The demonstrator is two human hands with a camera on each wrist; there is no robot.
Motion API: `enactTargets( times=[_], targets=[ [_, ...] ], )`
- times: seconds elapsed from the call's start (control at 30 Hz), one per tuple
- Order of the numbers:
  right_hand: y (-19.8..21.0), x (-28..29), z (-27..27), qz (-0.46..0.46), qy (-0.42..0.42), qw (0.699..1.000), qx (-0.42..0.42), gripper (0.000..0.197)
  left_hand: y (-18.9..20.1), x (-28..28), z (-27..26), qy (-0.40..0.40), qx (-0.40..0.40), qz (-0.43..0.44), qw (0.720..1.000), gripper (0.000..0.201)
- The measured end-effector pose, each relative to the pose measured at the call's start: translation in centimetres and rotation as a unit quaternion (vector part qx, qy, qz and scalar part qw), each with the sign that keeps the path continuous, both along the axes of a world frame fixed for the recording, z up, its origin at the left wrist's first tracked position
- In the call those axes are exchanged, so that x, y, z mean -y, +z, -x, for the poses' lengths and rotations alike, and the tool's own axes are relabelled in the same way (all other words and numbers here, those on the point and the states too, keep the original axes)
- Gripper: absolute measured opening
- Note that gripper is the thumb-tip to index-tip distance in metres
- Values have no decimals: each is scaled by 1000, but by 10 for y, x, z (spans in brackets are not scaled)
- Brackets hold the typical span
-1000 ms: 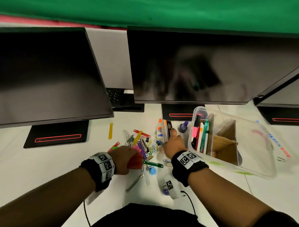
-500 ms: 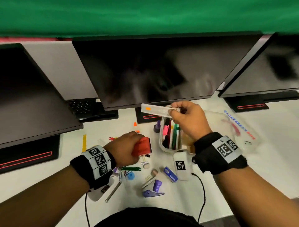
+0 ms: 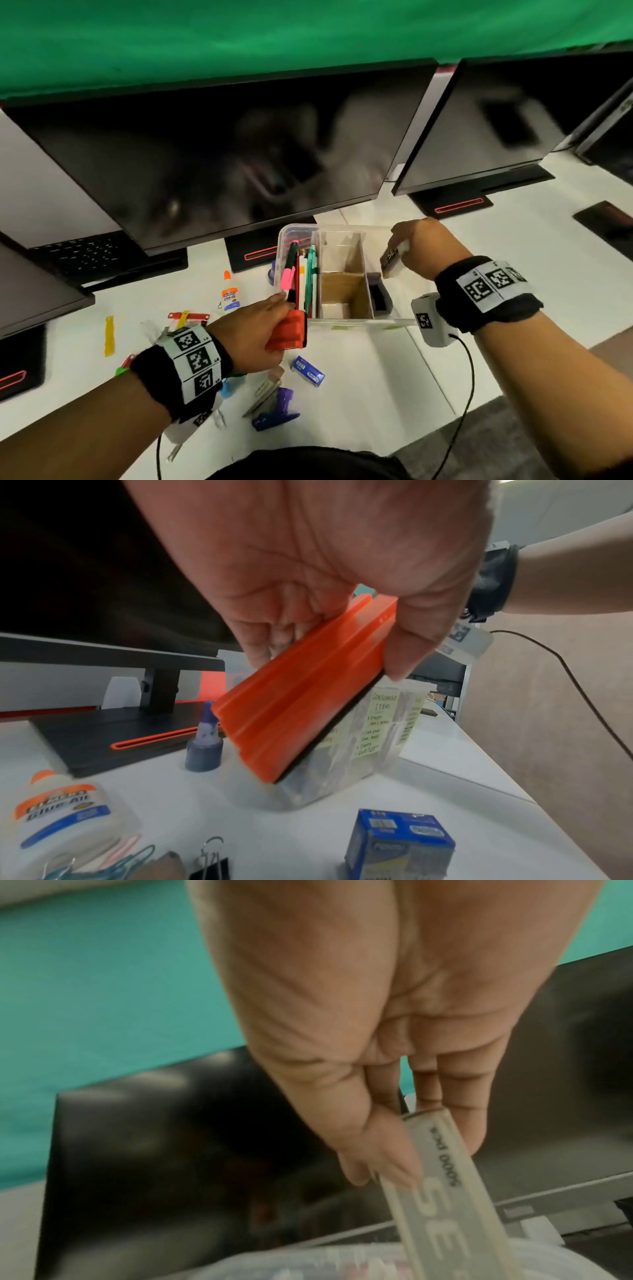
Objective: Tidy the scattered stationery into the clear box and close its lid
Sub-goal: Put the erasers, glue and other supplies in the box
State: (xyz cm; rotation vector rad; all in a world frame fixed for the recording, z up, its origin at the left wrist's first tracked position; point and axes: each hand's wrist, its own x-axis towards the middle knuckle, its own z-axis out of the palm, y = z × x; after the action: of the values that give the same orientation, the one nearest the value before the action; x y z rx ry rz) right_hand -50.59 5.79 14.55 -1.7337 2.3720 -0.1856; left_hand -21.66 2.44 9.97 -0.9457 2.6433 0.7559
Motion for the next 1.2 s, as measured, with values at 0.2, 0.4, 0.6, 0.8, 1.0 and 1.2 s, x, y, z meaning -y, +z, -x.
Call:
enactTargets(
  times=[0.2,0.4,0.6,0.8,1.0,1.2],
  targets=[
    [-18,20,1,-137,39,979,-146,24,-1,-2,1,14,2,-18,1000,61],
    [-35,42,-2,-183,38,968,-165,26,-3,-2,-1,12,11,-31,999,68],
    [-49,51,-1,-249,61,957,-137,28,-6,-1,-2,7,19,-31,999,71],
    [-54,54,-1,-301,89,940,-135,27,-9,1,-4,10,25,-39,999,71],
    [-46,72,13,-237,-2,961,-140,29,-12,3,-5,6,27,-41,999,72],
    [-102,84,33,-282,-5,945,-166,44,-14,3,-5,6,24,-43,999,74]
  ],
)
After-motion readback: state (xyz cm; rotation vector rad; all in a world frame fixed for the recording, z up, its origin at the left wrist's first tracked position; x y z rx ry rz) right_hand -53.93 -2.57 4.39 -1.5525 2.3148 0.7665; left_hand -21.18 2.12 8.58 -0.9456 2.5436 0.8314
